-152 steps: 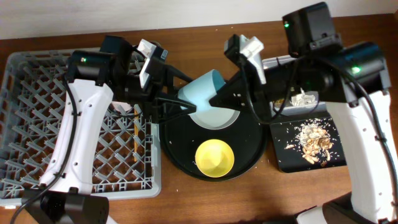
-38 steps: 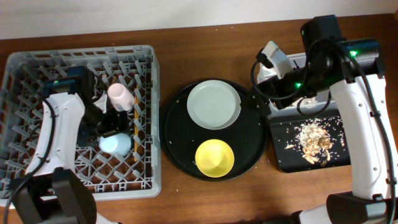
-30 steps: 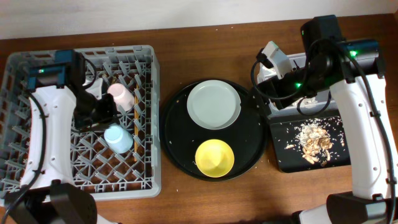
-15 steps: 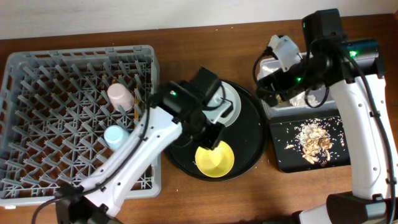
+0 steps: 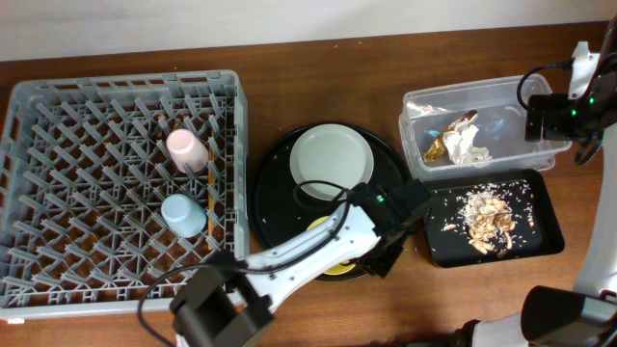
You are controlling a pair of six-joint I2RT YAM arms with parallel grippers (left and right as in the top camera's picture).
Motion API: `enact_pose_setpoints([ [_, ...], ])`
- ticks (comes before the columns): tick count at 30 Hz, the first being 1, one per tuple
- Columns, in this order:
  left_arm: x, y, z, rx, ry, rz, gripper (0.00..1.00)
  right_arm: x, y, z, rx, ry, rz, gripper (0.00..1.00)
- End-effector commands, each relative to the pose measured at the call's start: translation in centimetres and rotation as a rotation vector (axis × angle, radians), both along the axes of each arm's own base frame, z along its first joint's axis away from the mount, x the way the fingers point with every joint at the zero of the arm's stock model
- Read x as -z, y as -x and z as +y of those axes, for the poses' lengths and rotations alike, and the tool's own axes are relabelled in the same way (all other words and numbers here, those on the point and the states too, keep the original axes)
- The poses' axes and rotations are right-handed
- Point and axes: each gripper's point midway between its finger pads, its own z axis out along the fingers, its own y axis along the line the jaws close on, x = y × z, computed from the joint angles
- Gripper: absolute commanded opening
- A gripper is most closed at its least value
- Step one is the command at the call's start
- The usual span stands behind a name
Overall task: Sort waste into correct bins and load items into the dishwasher rack
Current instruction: 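Grasp the yellow bowl with the left gripper and carry it to the rack, then set the yellow bowl in the rack's back row with the left gripper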
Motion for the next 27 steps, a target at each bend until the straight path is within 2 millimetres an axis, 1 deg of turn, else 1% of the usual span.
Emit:
enact_pose_setpoints([
  [1, 3.1, -0.5, 0.8, -0.019, -0.098, -0.009, 0.30, -0.2, 0.2, -0.1, 0.016, 0.005, -0.004, 0.99],
  [2, 3.8, -0.9, 1.3, -0.018, -0.133, -0.028, 0.30, -0.2, 0.2, -0.1, 0.016, 0.005, -0.004, 0.99],
  [3, 4.2, -1.0, 1.3, -0.018, -0.138, -0.028, 0.30, -0.2, 0.2, -0.1, 0.016, 0.005, -0.004, 0.99],
  [7, 4.3, -0.9, 1.5, -0.017, -0.148, -0.027, 0.28, -0.2, 0.2, -0.1, 0.016, 0.005, -0.004, 0.99],
  [8, 4.3, -1.0, 1.5, -0.017, -0.148, -0.028, 0.13, -0.2, 0.2, -0.1, 0.016, 0.005, -0.004, 0.99],
  [9, 4.3, -0.9, 1.5, -0.017, -0.148, -0.027, 0.04, -0.2, 0.2, -0.1, 0.016, 0.005, -0.004, 0.99],
  [10, 4.3, -0.9, 1.5, -0.017, -0.148, -0.027, 0.01, -0.2, 0.2, -0.1, 0.016, 0.005, -0.004, 0.99],
  [11, 4.3, -0.9, 1.5, -0.016, -0.148, -0.027, 0.01, -0.2, 0.2, -0.1, 0.016, 0.005, -0.004, 0.99],
  [12, 4.1, -0.8, 1.7, -0.016, -0.157, -0.022, 0.01, -0.2, 0.2, -0.1, 0.016, 0.005, -0.004, 0.99],
  [14, 1.1, -1.6, 1.4, -0.020, -0.160, -0.035, 0.01, -0.2, 0.2, -0.1, 0.016, 0.005, -0.004, 0.99],
  [15, -1.6, -2.8, 1.2, -0.031, -0.154, -0.072, 0.00, -0.2, 0.2, -0.1, 0.016, 0.005, -0.004, 0.99],
  [16, -7.1, -6.0, 1.4, -0.085, -0.111, -0.156, 0.01, -0.2, 0.2, -0.1, 0.016, 0.005, -0.004, 0.99],
  [17, -9.7, -8.2, 2.2, -0.133, -0.085, -0.207, 0.00, -0.2, 0.2, -0.1, 0.016, 0.005, -0.004, 0.99],
  [18, -12.3, -11.1, 3.2, -0.118, -0.038, -0.260, 0.00, -0.2, 0.2, -0.1, 0.016, 0.005, -0.004, 0.99],
  [19, -14.3, -14.9, 5.0, -0.175, 0.033, -0.301, 0.00, -0.2, 0.2, -0.1, 0.016, 0.005, -0.004, 0.99],
  [20, -15.7, -18.1, 6.1, -0.207, 0.189, -0.269, 0.00, -0.2, 0.2, -0.1, 0.016, 0.005, -0.004, 0.99],
  [21, -16.7, -20.4, 7.0, -0.228, 0.355, -0.219, 0.00, -0.2, 0.2, -0.1, 0.016, 0.005, -0.004, 0.99],
  [22, -18.1, -22.6, 8.2, -0.242, 0.551, -0.169, 0.00, -0.2, 0.2, -0.1, 0.016, 0.005, -0.004, 0.99],
  [23, -21.2, -25.6, 10.8, -0.259, 0.866, -0.104, 0.00, -0.2, 0.2, -0.1, 0.016, 0.005, -0.004, 0.98],
  [24, -22.8, -27.5, 13.7, -0.280, 1.055, -0.068, 0.00, -0.2, 0.2, -0.1, 0.016, 0.005, -0.004, 0.99],
  [25, -22.8, -29.5, 17.6, -0.329, 1.191, -0.027, 0.00, -0.2, 0.2, -0.1, 0.016, 0.005, -0.004, 0.99],
  [26, -21.7, -30.7, 20.0, -0.371, 1.267, 0.016, 0.00, -0.2, 0.2, -0.1, 0.016, 0.005, -0.004, 0.99],
  [27, -20.7, -31.5, 21.6, -0.386, 1.350, 0.060, 0.00, -0.2, 0.2, -0.1, 0.016, 0.005, -0.004, 0.99],
])
